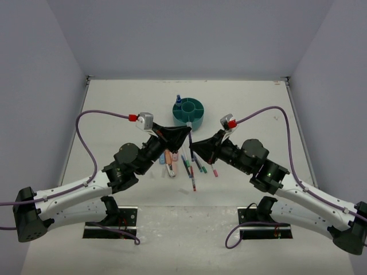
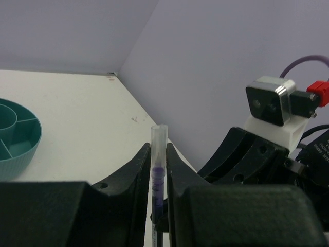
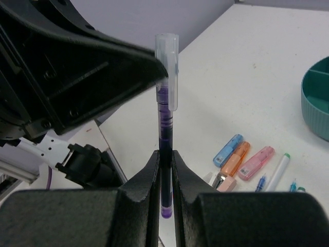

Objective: Sort the stationery into containers
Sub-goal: Close the pen cap on the pen.

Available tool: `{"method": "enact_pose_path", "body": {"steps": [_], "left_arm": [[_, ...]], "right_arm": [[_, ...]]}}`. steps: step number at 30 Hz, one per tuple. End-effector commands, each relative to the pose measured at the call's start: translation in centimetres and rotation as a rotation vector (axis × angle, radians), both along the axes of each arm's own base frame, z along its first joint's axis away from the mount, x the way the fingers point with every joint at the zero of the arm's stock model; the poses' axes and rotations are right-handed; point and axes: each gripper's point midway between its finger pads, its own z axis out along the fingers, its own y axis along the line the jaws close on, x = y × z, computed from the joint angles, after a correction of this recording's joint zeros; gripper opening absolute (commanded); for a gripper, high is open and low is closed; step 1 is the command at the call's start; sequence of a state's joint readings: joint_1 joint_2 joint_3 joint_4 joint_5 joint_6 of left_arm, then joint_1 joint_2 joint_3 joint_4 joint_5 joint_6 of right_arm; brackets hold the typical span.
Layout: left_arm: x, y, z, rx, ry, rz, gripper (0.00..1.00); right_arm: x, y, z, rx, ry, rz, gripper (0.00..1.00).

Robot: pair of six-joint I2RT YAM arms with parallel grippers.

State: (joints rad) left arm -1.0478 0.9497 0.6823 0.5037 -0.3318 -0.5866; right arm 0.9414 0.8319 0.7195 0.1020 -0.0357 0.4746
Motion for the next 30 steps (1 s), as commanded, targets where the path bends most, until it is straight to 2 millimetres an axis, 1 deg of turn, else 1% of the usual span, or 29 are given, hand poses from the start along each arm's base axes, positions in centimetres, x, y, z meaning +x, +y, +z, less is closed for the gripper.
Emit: {"method": "enact_pose_path", "body": {"steps": [1,4,7,10,11,13,15,16,17,19,20,21,22,24,25,26,29,30], "left_arm": [[-0.5,-0.4,-0.6,0.077,0.002,-0.027,0.21],[-0.6,-0.1,-0.3,0.071,-0.006,-0.024,0.22],[-0.9,-0.1,-0.2,0.067,-0.012,-0.037,0.24],[-1.0,-0.4,-0.2,0.067,-0.024,-0.055,0.23],[-1.1,-0.6,-0.2,0.069,-0.029,-0.064,0.18],[-1.4,-0.9,0.0,0.071,-0.045,-0.084,0.05],[-1.9,-1.3,0.3,0.074,-0.063,-0.117,0.0],[-2.2,-1.4,0.6,0.075,-0.084,-0.136,0.0],[-2.6,-1.5,0.9,0.074,-0.107,-0.154,0.0],[-3.1,-1.5,1.6,0.077,-0.158,-0.18,0.0],[-3.5,-1.6,2.0,0.077,-0.183,-0.198,0.0],[-4.0,-1.6,2.4,0.075,-0.208,-0.22,0.0],[-4.2,-1.6,2.8,0.072,-0.229,-0.227,0.0],[-4.8,-1.7,3.4,0.065,-0.264,-0.254,0.0],[-5.2,-1.8,3.6,0.061,-0.28,-0.269,0.0],[-5.5,-1.9,3.7,0.058,-0.292,-0.289,0.0],[-5.6,-1.9,3.8,0.057,-0.293,-0.291,0.0],[-5.3,-1.9,3.8,0.064,-0.283,-0.281,0.0]], "right_arm": [[0.6,-0.2,5.4,0.14,-0.159,-0.024,0.0],[0.7,-0.3,5.1,0.134,-0.164,-0.028,0.0],[0.6,-0.4,5.6,0.135,-0.175,-0.03,0.0],[0.4,-0.2,6.0,0.13,-0.189,-0.011,0.0],[0.2,0.0,6.0,0.126,-0.194,0.006,0.0],[0.0,0.2,6.0,0.12,-0.202,0.025,0.0],[0.0,0.1,5.9,0.119,-0.207,0.024,0.0],[-0.1,0.2,5.8,0.115,-0.208,0.03,0.0],[-0.2,0.2,5.7,0.111,-0.209,0.036,0.02],[-0.3,0.5,5.3,0.098,-0.204,0.051,0.09],[-0.4,0.6,5.1,0.089,-0.197,0.061,0.19],[-0.5,0.8,4.8,0.08,-0.19,0.071,0.31],[-0.5,1.1,4.6,0.072,-0.187,0.084,0.34],[-0.6,1.5,4.4,0.06,-0.181,0.102,0.34],[-0.6,1.7,4.3,0.056,-0.178,0.109,0.34],[-0.6,1.9,4.3,0.055,-0.179,0.113,0.3],[-0.6,1.9,4.7,0.059,-0.186,0.117,0.01],[-0.7,1.9,4.8,0.059,-0.188,0.122,0.0]]}}
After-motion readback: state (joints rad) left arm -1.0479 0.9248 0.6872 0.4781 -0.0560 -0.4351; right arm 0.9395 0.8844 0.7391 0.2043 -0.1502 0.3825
